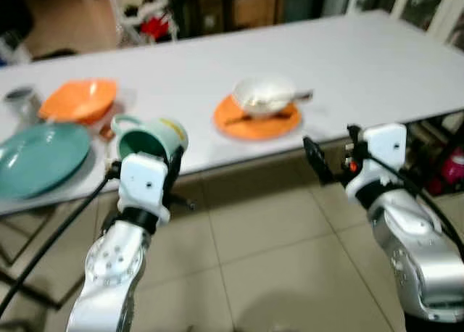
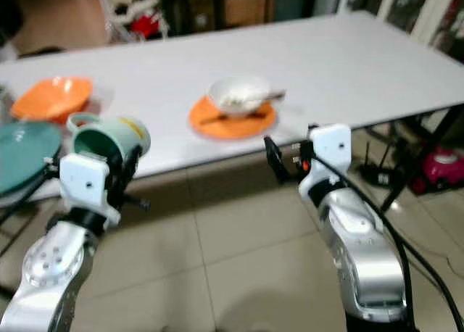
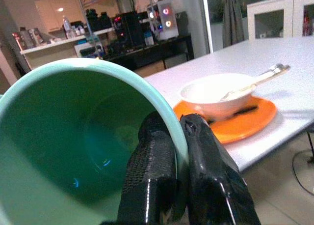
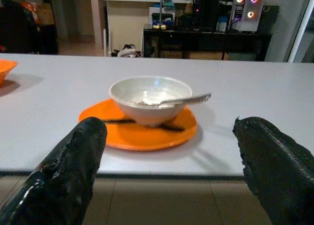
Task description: Setting the table
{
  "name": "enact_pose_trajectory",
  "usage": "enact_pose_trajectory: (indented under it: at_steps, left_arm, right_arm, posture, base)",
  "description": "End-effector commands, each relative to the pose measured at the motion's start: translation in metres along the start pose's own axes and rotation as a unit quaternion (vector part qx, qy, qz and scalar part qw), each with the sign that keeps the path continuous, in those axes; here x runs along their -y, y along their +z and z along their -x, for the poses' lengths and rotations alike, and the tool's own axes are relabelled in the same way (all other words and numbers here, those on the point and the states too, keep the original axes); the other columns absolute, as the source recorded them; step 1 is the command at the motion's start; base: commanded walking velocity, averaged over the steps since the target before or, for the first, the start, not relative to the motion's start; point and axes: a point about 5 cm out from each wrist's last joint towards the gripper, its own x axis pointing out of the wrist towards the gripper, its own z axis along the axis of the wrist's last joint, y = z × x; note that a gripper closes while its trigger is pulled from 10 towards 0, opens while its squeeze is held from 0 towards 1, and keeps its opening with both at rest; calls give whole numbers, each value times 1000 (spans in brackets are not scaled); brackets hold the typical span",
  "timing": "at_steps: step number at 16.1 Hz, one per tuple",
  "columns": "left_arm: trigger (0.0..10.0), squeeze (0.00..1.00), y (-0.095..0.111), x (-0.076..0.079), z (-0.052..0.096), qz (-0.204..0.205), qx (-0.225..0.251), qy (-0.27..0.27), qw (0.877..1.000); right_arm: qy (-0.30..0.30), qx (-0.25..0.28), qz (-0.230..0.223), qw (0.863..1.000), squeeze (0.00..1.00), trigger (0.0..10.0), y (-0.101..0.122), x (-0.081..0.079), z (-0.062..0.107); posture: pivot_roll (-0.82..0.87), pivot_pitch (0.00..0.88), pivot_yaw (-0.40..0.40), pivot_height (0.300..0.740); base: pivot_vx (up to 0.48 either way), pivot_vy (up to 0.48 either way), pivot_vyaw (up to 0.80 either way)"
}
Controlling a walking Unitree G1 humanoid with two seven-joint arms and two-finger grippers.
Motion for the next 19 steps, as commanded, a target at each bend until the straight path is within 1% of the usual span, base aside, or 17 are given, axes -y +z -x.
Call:
enact_pose_trajectory:
  at_steps: [1, 4, 5, 6, 7, 8, 9, 11, 13, 14, 16, 18, 19]
  left_arm:
    - [10000, 0, 0, -8, 1, -10, 1, 11, 1000]
    - [10000, 0, 0, -8, 1, -12, 2, 12, 1000]
    - [10000, 0, 1, -9, 0, -16, 4, 12, 1000]
    - [10000, 0, 1, -10, 0, -17, 5, 12, 1000]
    - [10000, 0, 4, -14, -4, -32, 10, 8, 999]
    - [10000, 0, 5, -16, -7, -38, 13, 5, 999]
    - [10000, 0, 8, -21, -15, -52, 21, -6, 998]
    - [10000, 0, 13, -25, -31, -67, 35, -30, 997]
    - [10000, 0, 17, -22, -45, -76, 43, -67, 994]
    - [10000, 0, 17, -19, -51, -80, 43, -91, 992]
    - [10000, 0, 16, -18, -57, -86, 41, -105, 990]
    - [10000, 0, 12, -22, -66, -105, 27, -130, 986]
    - [10000, 0, 11, -24, -68, -112, 24, -133, 984]
  right_arm:
    - [15, 12, -2, 1000, 0, 10000, 4, -6, -2]
    - [32, 17, -7, 999, 0, 10000, 6, -9, 0]
    - [54, 29, -15, 998, 0, 10000, 9, -13, 2]
    - [59, 32, -16, 998, 0, 10000, 10, -14, 2]
    - [94, 47, -22, 994, 0, 10000, 16, -20, 4]
    - [107, 54, -24, 993, 0, 10000, 19, -22, 4]
    - [134, 62, -27, 989, 0, 10000, 25, -25, 5]
    - [156, 66, -26, 985, 0, 10000, 31, -25, 4]
    - [178, 67, -20, 981, 0, 10000, 36, -25, 6]
    - [198, 64, -4, 978, 0, 10000, 38, -26, 9]
    - [208, 62, 1, 976, 0, 10000, 39, -26, 12]
    - [236, 52, 14, 970, 0, 10000, 43, -28, 17]
    - [242, 50, 17, 969, 0, 10000, 44, -28, 18]
  posture:
    - [-28, 49, 52, 740]
    - [-29, 51, 46, 740]
    - [-30, 53, 49, 740]
    - [-30, 53, 49, 740]
    - [-29, 54, 50, 740]
    - [-27, 54, 50, 740]
    - [-22, 57, 51, 740]
    - [-18, 60, 52, 740]
    - [-23, 62, 57, 740]
    - [-29, 62, 65, 740]
    - [-33, 61, 68, 740]
    - [-47, 59, 79, 740]
    - [-48, 59, 81, 740]
  base:
    - [401, 0, 0]
    - [400, 0, 0]
    - [401, 0, 0]
    - [401, 0, 0]
    - [401, 0, 0]
    - [394, 0, 0]
    - [398, 0, 0]
    - [403, 0, 0]
    - [399, 0, 0]
    - [398, 0, 0]
    - [398, 0, 0]
    - [379, 0, 0]
    - [360, 0, 0]
